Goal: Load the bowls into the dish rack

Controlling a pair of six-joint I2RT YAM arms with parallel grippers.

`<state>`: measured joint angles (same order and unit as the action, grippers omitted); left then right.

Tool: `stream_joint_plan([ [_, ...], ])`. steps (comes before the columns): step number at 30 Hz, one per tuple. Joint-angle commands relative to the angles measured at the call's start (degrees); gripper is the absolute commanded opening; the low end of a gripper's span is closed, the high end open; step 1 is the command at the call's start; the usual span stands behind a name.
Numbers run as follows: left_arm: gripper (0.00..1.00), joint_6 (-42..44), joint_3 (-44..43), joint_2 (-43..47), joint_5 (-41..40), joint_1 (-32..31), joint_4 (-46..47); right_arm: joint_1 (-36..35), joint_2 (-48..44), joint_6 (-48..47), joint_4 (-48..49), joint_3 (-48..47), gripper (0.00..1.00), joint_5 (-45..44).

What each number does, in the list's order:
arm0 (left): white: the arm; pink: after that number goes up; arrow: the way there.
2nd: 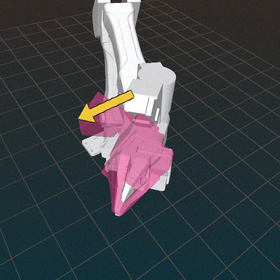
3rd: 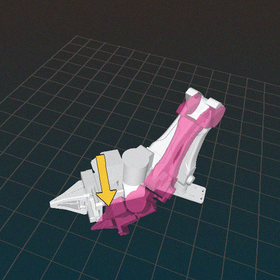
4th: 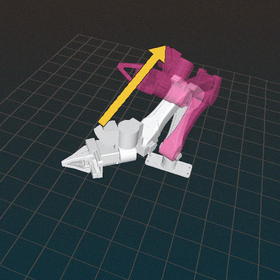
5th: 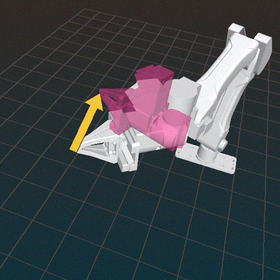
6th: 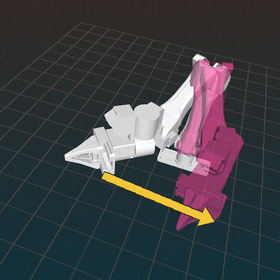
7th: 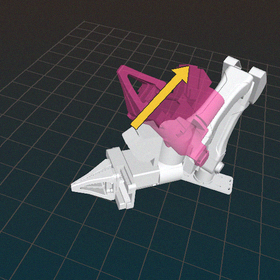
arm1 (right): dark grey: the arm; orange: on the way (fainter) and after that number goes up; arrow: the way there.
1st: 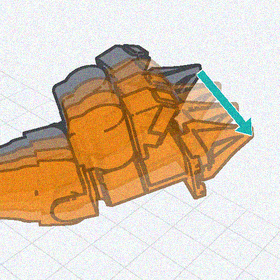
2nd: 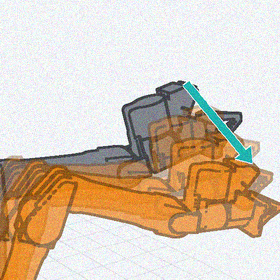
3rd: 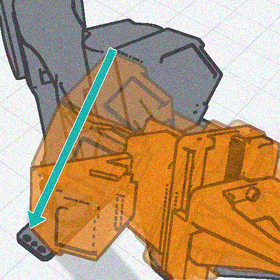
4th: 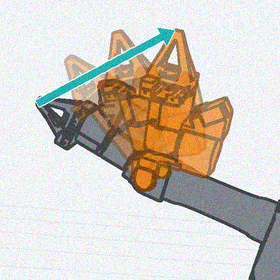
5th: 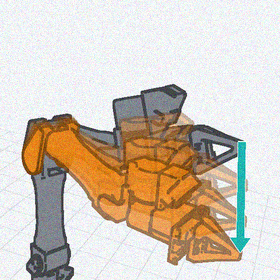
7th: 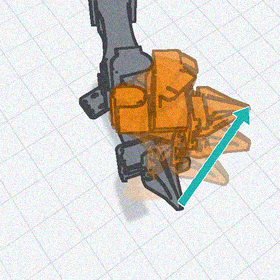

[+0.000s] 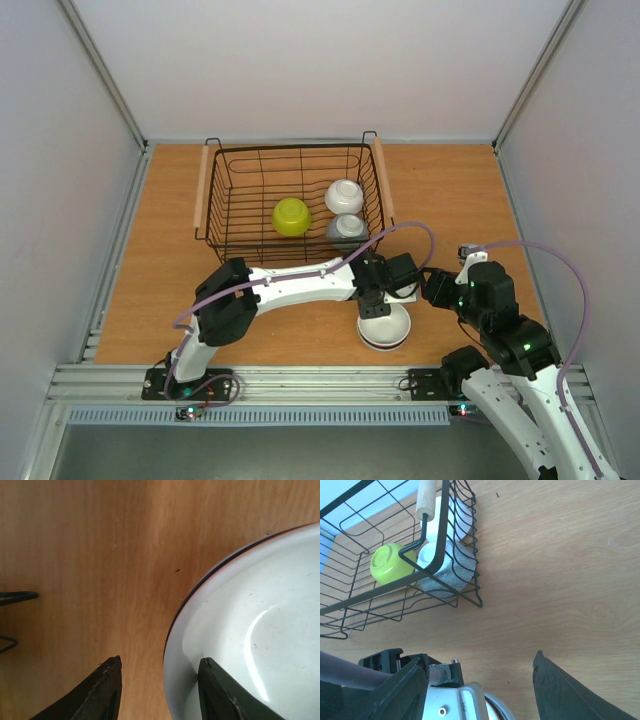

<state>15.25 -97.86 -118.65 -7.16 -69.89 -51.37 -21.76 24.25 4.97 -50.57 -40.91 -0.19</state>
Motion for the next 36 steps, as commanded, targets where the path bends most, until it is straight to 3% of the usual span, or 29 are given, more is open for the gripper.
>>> stream_joint_plan([
  [1,0.43,2.6,0.3,2.7,-5.9,-0.4,3.4,-0.1,-0.7,-0.4,2.1,-0.8,0.58,2.3],
  [5,0.42,2.9,0.5,4.1,-6.6,-0.4,3.8,-0.1,-0.6,-0.4,2.1,-0.8,0.59,2.3],
  [16,0.23,2.9,1.5,3.7,-4.8,-0.4,3.5,-0.1,-1.1,-0.1,1.9,-0.7,0.59,2.3],
  [21,0.01,2.9,1.4,3.8,-4.2,-0.4,3.1,-0.1,-1.0,-0.1,2.0,-0.7,0.59,2.1],
  [36,0.00,5.2,4.5,12.2,2.1,-0.1,4.4,-0.1,-0.5,-0.5,2.0,-0.9,0.63,3.1],
])
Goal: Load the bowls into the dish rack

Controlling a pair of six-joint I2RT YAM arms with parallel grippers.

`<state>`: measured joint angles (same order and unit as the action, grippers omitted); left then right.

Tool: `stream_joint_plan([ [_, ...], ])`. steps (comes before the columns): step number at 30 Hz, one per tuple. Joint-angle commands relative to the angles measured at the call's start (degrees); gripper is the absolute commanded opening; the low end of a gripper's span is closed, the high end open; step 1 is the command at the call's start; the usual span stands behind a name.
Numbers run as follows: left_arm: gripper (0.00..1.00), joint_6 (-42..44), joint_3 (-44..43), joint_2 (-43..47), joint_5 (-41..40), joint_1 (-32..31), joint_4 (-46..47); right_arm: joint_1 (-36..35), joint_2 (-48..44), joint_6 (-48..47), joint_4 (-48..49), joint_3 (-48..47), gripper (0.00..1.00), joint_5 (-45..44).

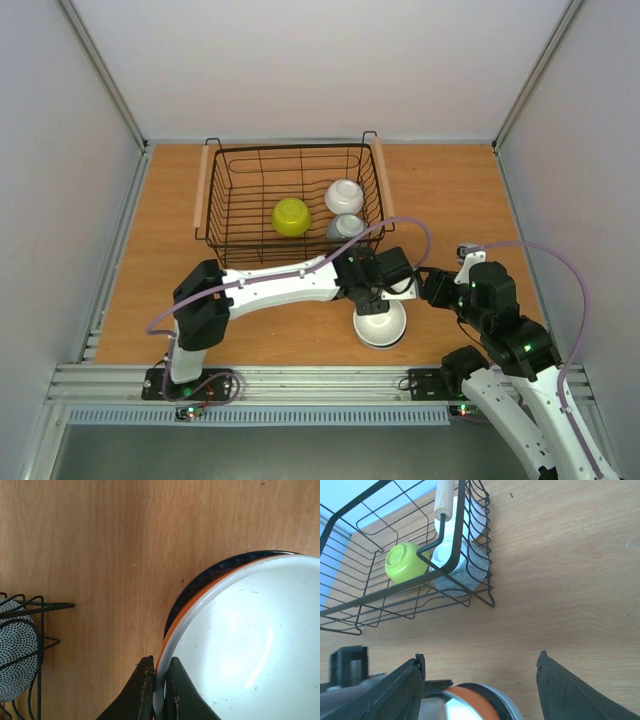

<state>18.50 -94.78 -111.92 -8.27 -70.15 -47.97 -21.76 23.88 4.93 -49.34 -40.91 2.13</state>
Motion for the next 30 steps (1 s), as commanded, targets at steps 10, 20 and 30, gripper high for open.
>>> stream_joint_plan([
  [10,0.01,-0.5,3.5,10.8,19.7,8.0,2.9,-0.1,-0.2,-0.3,0.7,-0.7,0.67,2.1],
  [20,0.00,-3.8,2.2,13.2,22.5,13.3,5.1,-0.1,1.2,-0.8,1.2,-1.0,0.70,4.1],
  [30,0.00,-12.0,-0.2,15.1,35.1,27.5,6.8,-0.1,3.0,3.3,12.2,-0.8,0.79,20.1],
])
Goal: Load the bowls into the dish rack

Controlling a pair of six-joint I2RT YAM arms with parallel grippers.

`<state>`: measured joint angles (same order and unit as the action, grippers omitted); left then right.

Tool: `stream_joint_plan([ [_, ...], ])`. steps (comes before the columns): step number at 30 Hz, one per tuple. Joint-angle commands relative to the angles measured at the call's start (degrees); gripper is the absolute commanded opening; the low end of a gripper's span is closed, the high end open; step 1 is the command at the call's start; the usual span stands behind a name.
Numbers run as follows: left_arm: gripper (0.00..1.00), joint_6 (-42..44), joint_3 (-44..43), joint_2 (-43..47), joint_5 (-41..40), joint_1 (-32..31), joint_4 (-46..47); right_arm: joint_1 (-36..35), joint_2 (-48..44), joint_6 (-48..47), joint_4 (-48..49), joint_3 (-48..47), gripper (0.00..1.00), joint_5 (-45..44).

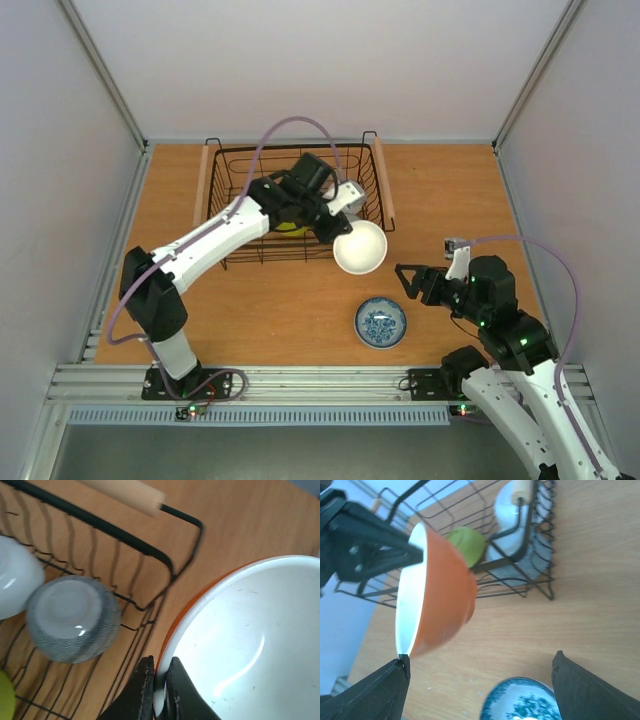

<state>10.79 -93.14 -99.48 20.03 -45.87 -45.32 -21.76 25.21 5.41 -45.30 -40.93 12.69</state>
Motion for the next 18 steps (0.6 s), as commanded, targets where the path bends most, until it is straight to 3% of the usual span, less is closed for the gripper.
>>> stream_joint_plan([
  [1,0.00,-4.6,-1.5,2.9,8.3,4.3,4.4,-0.1,2.1,3.5,10.2,-0.7,0.81,11.3],
  [9,0.00,-6.8,0.6,3.2,15.8,7.4,5.3,-0.1,9.5,10.3,30.1,2.9,0.90,21.2],
  [18,0.00,-8.3,1.4,5.4,21.5,7.6,6.1,-0.2,15.3,11.3,35.5,3.3,0.90,21.9],
])
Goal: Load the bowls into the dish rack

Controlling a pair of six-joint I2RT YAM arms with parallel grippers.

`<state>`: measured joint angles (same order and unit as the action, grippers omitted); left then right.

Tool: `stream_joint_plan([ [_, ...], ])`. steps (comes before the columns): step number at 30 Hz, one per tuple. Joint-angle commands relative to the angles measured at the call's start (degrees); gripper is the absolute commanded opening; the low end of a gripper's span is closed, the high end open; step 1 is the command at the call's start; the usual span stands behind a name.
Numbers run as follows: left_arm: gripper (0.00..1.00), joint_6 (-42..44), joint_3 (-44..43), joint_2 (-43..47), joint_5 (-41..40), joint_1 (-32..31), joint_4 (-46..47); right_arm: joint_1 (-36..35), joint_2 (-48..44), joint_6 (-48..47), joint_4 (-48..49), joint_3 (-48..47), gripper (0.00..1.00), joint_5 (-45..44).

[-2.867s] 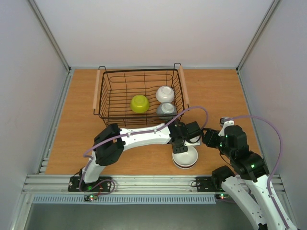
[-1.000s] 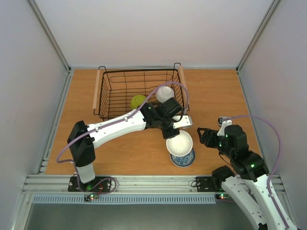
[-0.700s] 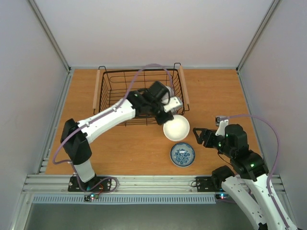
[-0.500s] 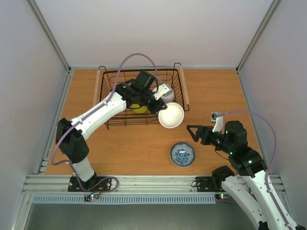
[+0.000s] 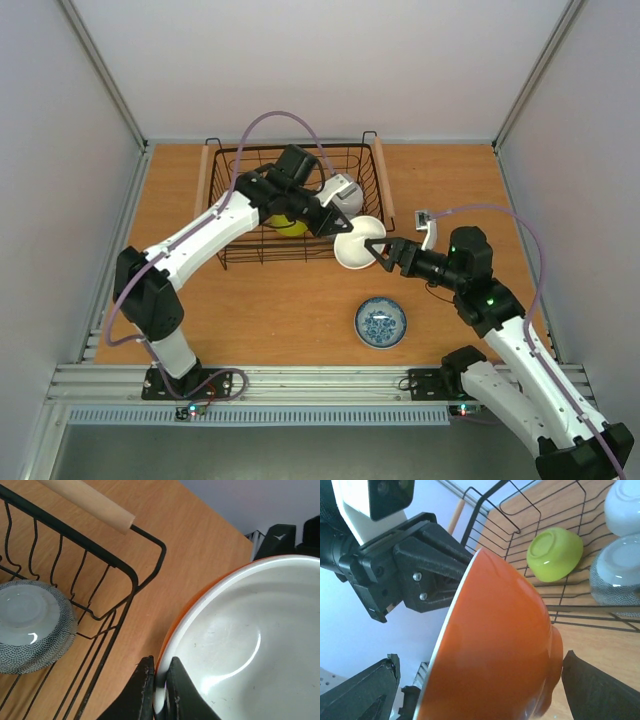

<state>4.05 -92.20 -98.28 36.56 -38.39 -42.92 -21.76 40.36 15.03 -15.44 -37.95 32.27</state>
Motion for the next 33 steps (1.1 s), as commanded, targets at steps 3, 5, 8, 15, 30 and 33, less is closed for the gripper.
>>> stream_joint_plan([
  [3,0.01,-1.6,1.0,5.4,5.9,0.3,4.2,-0.2,-0.2,2.6,7.3,1.3,0.90,3.1],
  [5,0.00,-1.8,1.5,6.0,6.2,0.5,4.7,-0.2,-0.9,3.7,8.8,2.2,0.90,3.6],
  [8,0.01,-1.9,2.0,6.5,6.3,1.1,5.2,-0.2,-1.6,5.5,10.5,3.2,0.89,4.5],
  [15,0.00,-2.0,2.8,7.0,7.0,1.4,5.9,-0.2,-0.5,8.7,14.9,4.0,0.86,7.2],
  [30,0.00,-2.3,3.6,7.1,7.6,2.1,6.3,-0.2,4.3,15.4,28.9,4.4,0.37,14.1],
  [33,0.01,-1.7,3.7,7.4,7.0,2.1,6.0,-0.2,5.1,15.6,29.9,4.0,0.05,14.6],
])
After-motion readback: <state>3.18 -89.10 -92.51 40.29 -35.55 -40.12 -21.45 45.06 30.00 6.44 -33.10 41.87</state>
